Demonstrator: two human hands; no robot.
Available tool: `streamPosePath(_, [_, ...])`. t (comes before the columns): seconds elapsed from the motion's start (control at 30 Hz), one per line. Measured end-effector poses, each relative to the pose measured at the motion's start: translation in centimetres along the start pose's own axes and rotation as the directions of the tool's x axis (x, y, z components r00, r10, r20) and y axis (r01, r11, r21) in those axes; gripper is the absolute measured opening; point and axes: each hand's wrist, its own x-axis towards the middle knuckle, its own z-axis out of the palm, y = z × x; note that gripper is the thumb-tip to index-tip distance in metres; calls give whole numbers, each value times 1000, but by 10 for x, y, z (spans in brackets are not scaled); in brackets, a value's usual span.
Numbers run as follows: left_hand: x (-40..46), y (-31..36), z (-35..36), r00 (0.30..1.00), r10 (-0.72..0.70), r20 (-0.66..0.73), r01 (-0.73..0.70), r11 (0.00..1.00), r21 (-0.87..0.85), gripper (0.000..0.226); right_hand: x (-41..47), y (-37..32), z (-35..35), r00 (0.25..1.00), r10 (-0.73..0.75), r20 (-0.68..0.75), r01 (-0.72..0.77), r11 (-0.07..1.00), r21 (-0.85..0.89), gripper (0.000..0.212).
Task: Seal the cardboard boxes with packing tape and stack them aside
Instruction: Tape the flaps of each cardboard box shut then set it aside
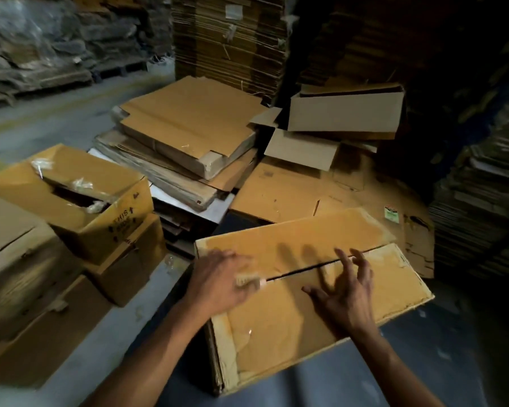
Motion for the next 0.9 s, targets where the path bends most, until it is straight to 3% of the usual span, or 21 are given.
streamPosePath(0.07, [-20, 4, 35, 1000, 28, -13, -26, 988, 150, 70, 17, 14, -15, 998, 42, 54, -39, 998, -52, 115])
streamPosePath(0.13, [-35, 5, 57, 994, 53, -93, -33, 977, 209, 57, 40, 35, -30, 991, 51, 121, -29, 983, -179, 113])
streamPosePath(0.3, [-33, 2, 63, 982, 46, -183, -14, 986, 169, 41, 81, 92, -62, 918, 312, 245, -224, 917, -331, 118])
streamPosePath(0.43, [-20, -5, 61, 981, 99, -168, -75, 987, 145, 50, 75, 102, -65, 888, 388, 246, -279, 881, -381, 116])
streamPosePath(0.57, [-1, -17, 64, 994, 107, 28, -110, 954, 278, 71, 25, 99, -74, 873, 474, 119, -404, 837, -369, 117])
streamPosePath(0.7, [21, 23, 75, 963, 39, 267, -131, 932, 337, 93, -31, 93, -80, 845, 533, 46, -480, 792, -378, 109])
streamPosePath(0.9, [44, 134, 127, 859, 294, 420, -429, 860, 275, 98, -89, 83, -88, 808, 588, -23, -565, 763, -313, 87])
